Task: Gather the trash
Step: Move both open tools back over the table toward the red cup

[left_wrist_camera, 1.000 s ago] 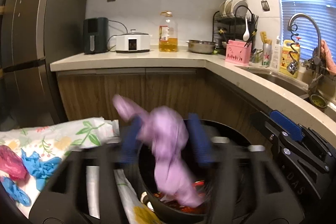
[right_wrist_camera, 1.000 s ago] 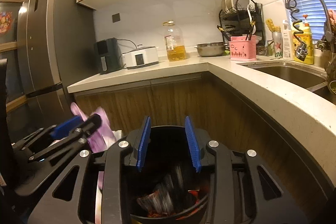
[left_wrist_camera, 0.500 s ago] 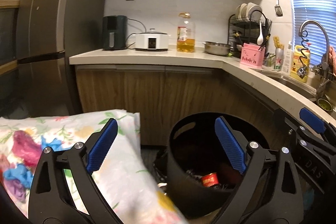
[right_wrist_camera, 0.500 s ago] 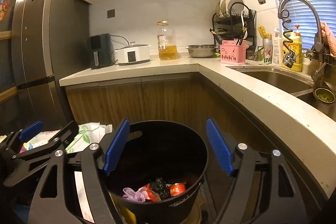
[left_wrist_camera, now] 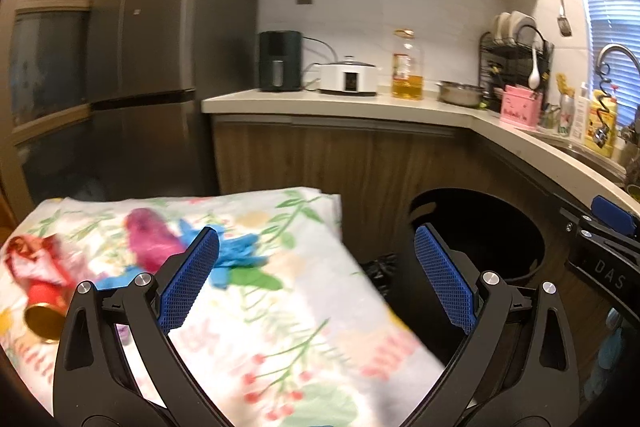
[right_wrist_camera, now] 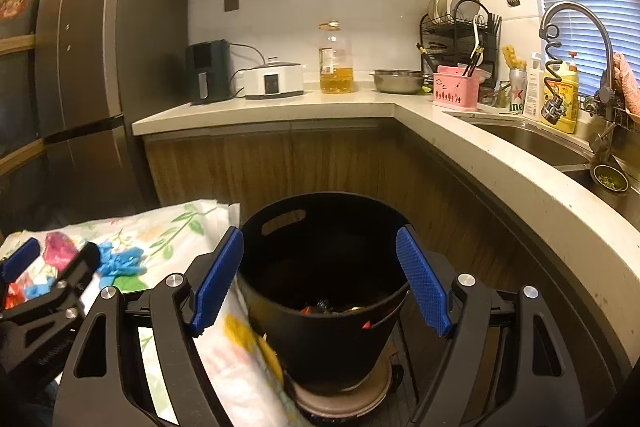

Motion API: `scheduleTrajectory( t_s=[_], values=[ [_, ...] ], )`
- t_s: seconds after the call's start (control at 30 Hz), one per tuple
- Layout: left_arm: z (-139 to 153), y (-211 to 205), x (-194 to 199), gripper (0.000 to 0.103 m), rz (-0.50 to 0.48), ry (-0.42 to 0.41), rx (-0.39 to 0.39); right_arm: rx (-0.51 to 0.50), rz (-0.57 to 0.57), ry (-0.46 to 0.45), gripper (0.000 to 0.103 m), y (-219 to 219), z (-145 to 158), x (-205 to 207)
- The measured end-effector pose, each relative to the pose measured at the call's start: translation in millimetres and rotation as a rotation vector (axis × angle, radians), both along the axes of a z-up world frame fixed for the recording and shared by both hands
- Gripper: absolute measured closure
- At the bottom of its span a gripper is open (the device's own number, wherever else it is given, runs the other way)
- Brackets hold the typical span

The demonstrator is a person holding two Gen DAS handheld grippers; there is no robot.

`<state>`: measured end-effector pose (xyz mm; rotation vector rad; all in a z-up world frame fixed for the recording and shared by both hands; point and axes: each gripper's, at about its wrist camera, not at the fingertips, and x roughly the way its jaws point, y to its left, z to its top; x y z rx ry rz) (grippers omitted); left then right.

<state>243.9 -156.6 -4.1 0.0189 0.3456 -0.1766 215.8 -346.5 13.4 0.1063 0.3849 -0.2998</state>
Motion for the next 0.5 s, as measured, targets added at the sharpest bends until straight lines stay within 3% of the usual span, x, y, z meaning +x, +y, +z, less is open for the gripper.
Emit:
scheduleTrajectory(
  t_s=[0.5],
  values=[
    [-3.7, 90.7, -46.0, 0.006, 0.172, -0.007, -0.044, -0.005, 0.16, 0.007, 0.026, 77.6, -1.6, -8.7]
  ],
)
